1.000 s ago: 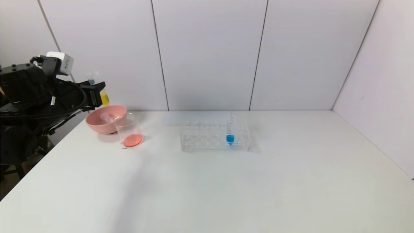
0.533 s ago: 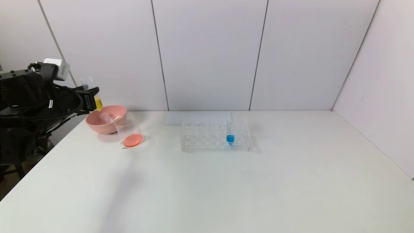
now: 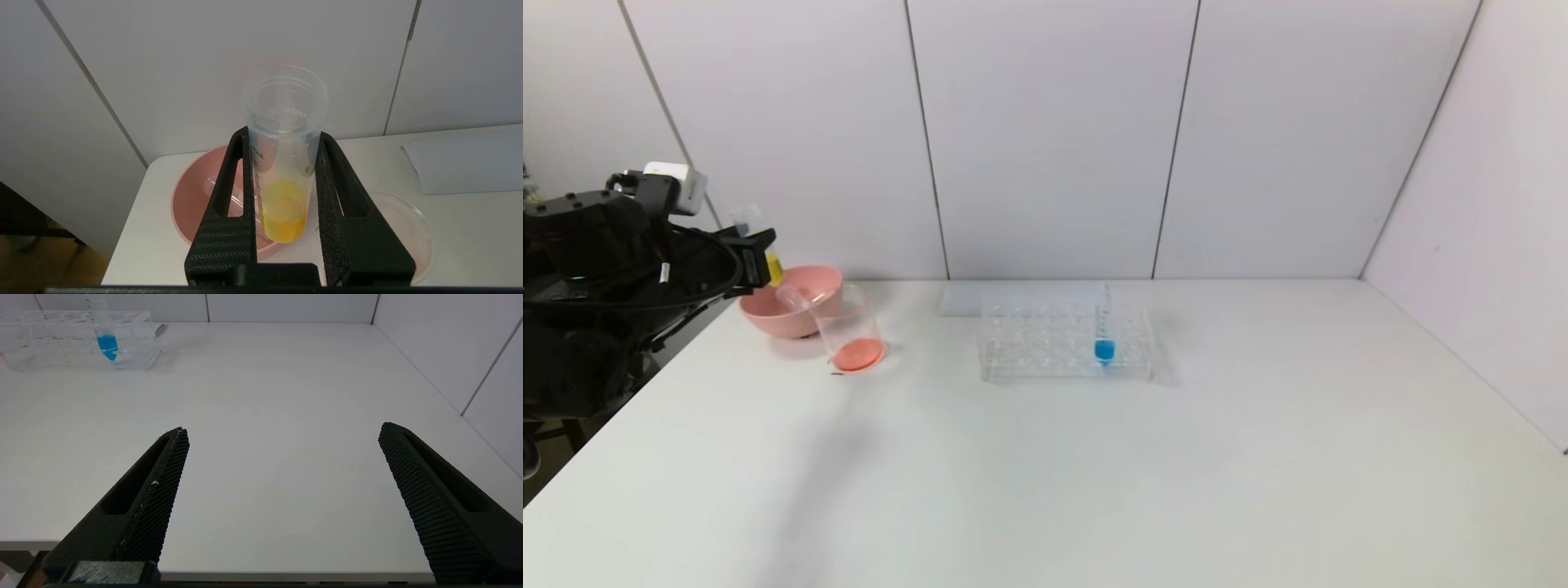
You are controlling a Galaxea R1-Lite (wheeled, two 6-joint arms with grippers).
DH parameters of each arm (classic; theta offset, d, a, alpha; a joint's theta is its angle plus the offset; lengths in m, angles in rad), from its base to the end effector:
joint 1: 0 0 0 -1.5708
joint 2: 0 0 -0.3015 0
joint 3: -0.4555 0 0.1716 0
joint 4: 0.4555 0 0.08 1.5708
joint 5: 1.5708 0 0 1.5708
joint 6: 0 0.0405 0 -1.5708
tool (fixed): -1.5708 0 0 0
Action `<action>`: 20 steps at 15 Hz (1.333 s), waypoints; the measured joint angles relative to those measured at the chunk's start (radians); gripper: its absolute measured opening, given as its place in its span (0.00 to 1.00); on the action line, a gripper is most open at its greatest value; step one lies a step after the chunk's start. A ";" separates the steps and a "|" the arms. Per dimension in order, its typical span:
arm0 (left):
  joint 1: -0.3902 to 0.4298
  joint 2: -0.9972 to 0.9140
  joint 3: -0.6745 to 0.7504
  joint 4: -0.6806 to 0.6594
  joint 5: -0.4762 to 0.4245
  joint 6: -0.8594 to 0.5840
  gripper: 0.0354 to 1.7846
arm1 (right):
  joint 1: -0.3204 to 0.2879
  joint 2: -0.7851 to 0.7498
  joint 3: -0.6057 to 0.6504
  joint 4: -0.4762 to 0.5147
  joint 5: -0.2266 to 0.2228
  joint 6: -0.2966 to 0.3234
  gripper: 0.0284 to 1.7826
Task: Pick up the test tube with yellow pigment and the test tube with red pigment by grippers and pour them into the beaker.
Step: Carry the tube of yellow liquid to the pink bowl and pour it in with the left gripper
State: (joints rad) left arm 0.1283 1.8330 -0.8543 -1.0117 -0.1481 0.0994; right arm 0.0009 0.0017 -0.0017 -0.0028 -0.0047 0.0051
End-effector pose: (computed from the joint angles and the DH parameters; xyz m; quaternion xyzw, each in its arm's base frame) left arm 0.3447 0.0384 0.2094 0.0519 -0.0168 -0.0091 0.9985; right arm -0.0269 -0.0002 0.0763 0.0026 -0.0014 -0.0019 1.0000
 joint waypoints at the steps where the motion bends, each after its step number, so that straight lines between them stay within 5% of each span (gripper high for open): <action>1: 0.000 0.007 -0.003 0.000 0.000 0.000 0.23 | 0.000 0.000 0.000 0.000 0.000 0.000 0.95; 9: 0.004 0.027 -0.020 0.041 -0.072 0.010 0.23 | 0.000 0.000 0.000 0.000 0.000 0.000 0.95; 20: 0.032 0.027 -0.107 0.314 -0.148 0.257 0.23 | 0.000 0.000 0.000 0.000 0.000 0.000 0.95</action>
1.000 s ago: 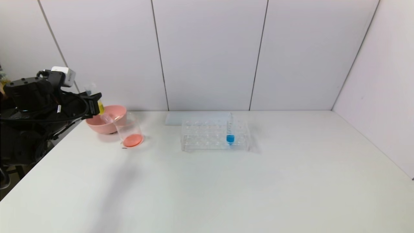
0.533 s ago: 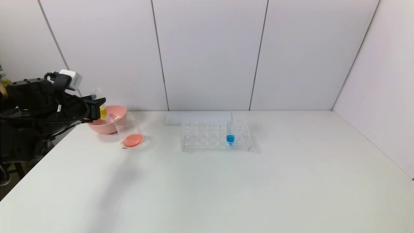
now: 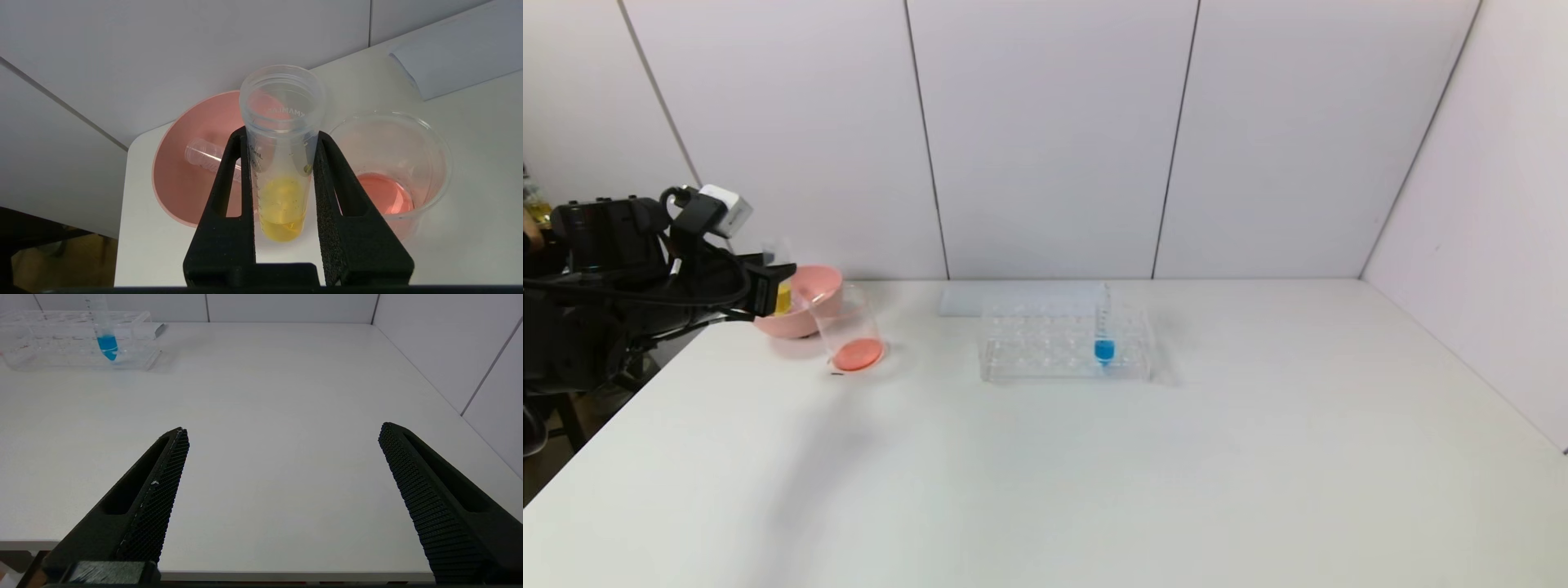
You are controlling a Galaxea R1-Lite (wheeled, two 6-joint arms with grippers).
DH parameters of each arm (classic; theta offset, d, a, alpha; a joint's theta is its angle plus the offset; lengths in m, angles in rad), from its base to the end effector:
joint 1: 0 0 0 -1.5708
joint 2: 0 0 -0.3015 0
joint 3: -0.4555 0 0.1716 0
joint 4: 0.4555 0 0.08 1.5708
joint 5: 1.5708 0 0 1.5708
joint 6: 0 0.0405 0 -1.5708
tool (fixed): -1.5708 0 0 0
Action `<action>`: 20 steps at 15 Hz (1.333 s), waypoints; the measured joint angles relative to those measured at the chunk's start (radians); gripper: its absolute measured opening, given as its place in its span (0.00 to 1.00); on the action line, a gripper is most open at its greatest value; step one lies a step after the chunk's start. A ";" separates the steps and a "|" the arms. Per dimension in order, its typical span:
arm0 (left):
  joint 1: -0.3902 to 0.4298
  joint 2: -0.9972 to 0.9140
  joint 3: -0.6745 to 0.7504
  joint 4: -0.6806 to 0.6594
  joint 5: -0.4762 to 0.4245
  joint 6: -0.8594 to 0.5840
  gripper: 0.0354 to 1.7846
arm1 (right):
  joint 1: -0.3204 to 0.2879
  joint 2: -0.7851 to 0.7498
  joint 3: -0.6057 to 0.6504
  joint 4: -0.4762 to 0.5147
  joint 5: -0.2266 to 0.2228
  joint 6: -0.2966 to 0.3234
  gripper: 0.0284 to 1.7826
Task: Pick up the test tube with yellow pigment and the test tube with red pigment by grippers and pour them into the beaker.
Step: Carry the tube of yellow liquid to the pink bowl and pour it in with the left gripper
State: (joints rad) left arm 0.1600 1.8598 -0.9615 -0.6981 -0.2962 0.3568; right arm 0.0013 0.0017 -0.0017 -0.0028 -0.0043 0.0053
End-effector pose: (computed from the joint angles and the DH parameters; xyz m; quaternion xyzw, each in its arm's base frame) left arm 0.3547 0.0453 0.1919 0.1539 0.0838 -0.0839 0.9809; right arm -0.0269 -0.0002 0.0763 0.0027 -0.0014 -0.0015 1.0000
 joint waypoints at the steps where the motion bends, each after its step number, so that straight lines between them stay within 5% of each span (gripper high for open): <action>1: 0.001 0.000 -0.012 0.030 0.000 0.022 0.23 | 0.000 0.000 0.000 0.000 0.000 0.000 0.95; 15: 0.017 -0.002 -0.162 0.382 -0.061 0.236 0.23 | 0.000 0.000 0.000 0.000 0.000 0.000 0.95; 20: 0.037 -0.009 -0.188 0.414 -0.079 0.268 0.23 | 0.000 0.000 0.000 0.000 0.000 -0.001 0.95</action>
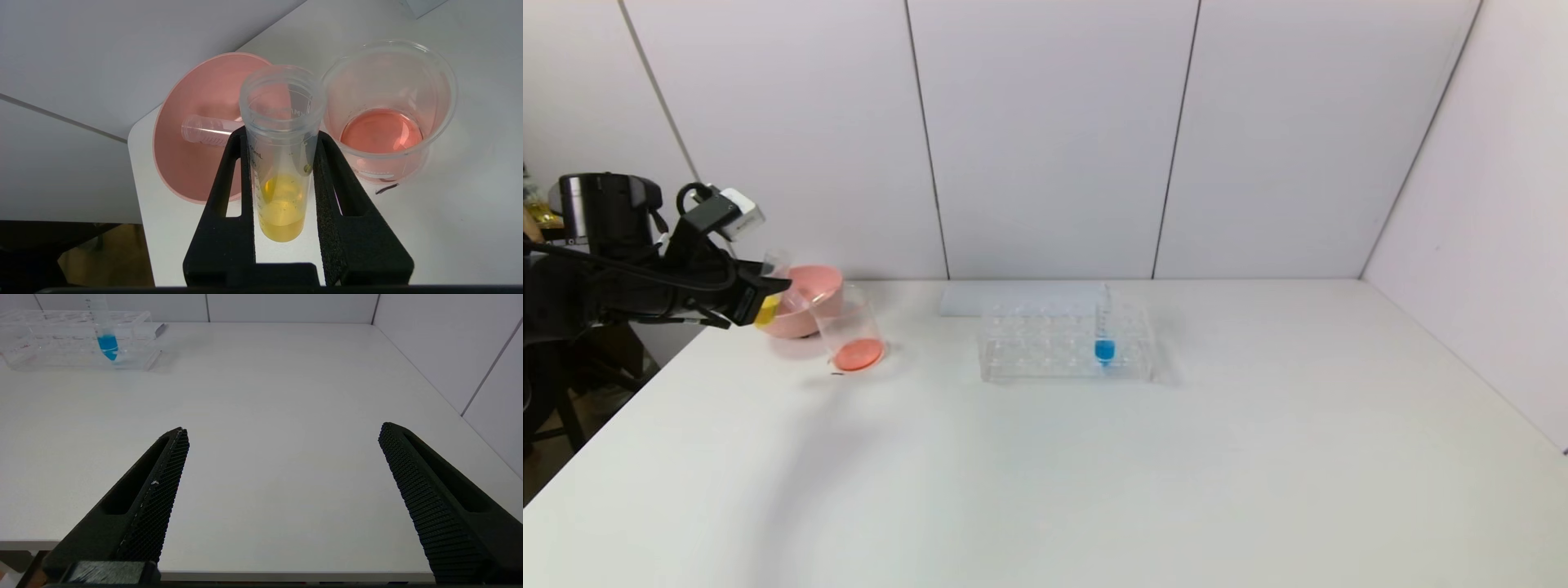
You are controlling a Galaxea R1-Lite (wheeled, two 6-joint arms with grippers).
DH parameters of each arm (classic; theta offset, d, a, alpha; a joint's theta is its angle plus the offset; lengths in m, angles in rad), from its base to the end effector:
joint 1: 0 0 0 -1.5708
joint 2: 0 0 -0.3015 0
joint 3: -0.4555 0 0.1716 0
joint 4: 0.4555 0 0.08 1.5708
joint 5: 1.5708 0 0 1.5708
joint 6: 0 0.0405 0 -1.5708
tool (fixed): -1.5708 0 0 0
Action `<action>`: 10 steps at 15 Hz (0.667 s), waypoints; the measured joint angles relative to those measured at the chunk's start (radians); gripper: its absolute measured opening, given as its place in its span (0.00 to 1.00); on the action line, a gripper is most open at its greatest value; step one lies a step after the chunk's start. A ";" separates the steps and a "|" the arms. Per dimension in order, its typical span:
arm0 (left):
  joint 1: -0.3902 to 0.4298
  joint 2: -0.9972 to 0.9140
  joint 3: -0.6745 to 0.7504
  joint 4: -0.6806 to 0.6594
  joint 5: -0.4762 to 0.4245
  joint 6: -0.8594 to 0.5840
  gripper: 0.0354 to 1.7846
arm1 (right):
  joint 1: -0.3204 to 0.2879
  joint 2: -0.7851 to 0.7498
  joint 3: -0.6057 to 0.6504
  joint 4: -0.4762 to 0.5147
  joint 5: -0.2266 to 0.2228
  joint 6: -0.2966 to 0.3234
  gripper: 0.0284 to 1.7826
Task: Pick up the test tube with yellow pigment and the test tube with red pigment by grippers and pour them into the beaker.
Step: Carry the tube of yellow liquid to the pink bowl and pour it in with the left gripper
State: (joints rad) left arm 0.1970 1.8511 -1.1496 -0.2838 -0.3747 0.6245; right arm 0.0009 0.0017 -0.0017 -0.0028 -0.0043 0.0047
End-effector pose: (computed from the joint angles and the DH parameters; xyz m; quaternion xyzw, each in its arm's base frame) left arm 0.3534 0.0554 0.2002 0.2437 0.1626 -0.1437 0.9453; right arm -0.0269 -0.0002 0.0763 0.0024 -0.0014 -0.0017 1.0000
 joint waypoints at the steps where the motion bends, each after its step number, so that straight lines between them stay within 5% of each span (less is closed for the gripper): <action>1: 0.003 -0.004 -0.003 0.012 0.000 0.004 0.23 | 0.000 0.000 0.000 0.000 0.000 0.000 0.95; 10: 0.008 -0.010 -0.120 0.262 0.001 0.111 0.23 | 0.000 0.000 0.000 0.000 0.000 0.000 0.95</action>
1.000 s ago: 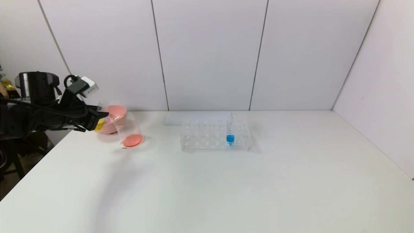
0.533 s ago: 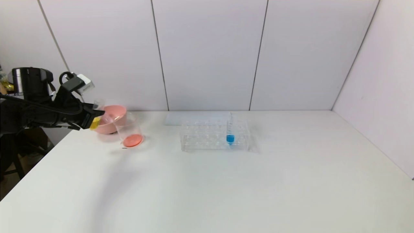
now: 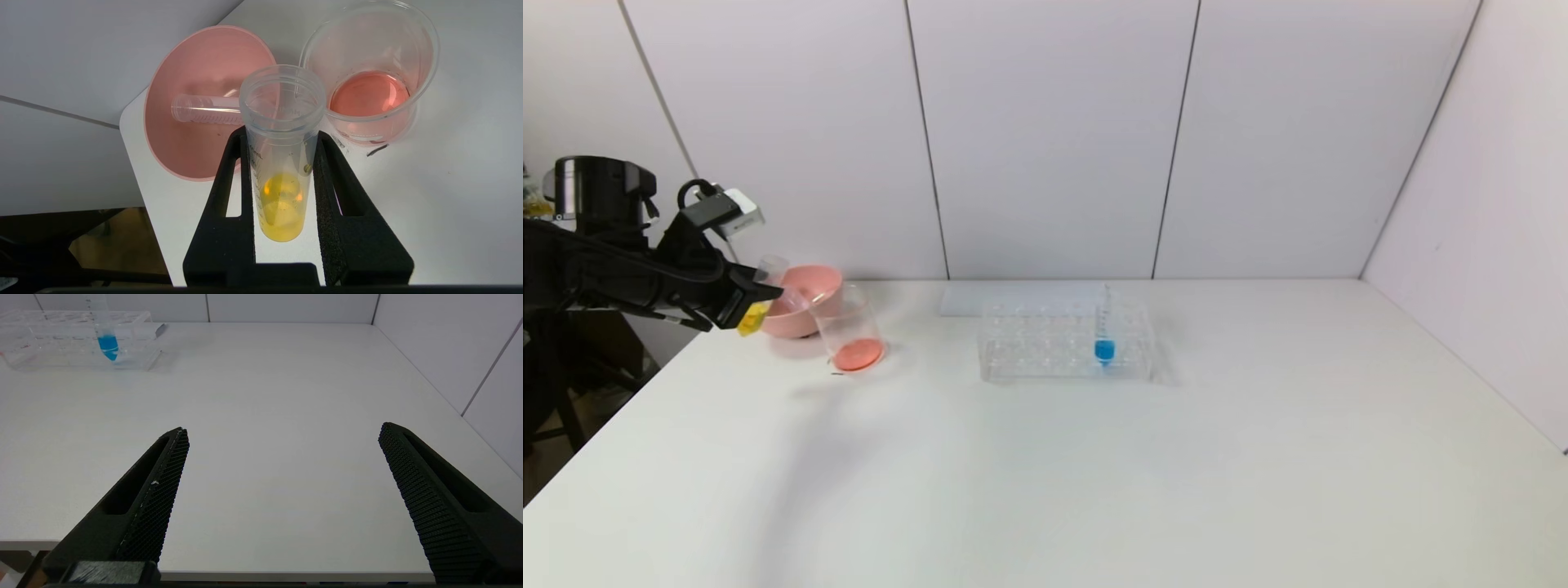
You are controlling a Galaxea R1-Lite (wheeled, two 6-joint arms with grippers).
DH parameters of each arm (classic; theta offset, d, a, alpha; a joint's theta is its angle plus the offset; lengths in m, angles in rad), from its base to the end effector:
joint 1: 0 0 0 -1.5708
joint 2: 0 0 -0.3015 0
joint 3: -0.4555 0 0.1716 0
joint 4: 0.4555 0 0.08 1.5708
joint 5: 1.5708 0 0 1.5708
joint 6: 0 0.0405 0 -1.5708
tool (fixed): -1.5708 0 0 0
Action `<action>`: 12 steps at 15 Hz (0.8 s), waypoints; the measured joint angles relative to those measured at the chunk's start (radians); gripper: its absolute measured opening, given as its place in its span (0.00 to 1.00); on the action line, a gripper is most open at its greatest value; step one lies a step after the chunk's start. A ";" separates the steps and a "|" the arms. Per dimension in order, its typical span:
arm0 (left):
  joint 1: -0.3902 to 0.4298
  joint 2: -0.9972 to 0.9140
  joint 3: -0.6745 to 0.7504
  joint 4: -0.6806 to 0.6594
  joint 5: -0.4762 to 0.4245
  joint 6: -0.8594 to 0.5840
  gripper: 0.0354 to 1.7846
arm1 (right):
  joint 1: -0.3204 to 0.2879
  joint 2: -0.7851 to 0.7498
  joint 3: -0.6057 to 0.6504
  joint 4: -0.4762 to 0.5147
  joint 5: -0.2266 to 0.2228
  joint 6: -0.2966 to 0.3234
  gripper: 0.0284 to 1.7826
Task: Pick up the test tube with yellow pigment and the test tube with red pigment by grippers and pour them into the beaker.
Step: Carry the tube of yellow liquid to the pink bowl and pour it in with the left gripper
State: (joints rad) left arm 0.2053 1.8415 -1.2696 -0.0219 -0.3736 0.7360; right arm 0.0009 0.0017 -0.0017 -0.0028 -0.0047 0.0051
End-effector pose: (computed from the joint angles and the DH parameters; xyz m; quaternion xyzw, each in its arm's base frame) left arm 0.3470 0.0572 0.2091 0.2727 0.2137 -0.1691 0.9227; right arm -0.0269 -0.0002 0.0763 0.0026 -0.0014 -0.0019 1.0000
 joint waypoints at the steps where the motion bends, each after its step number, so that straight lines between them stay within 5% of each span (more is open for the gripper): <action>1: 0.000 0.001 -0.016 0.025 0.000 0.015 0.23 | 0.000 0.000 0.000 0.000 0.000 0.000 0.95; 12: 0.009 0.029 -0.164 0.232 -0.051 0.150 0.23 | 0.000 0.000 0.000 0.000 0.000 0.000 0.95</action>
State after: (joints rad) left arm 0.2145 1.8704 -1.4340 0.2100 -0.4251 0.8855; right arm 0.0009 0.0017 -0.0017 -0.0028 -0.0047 0.0051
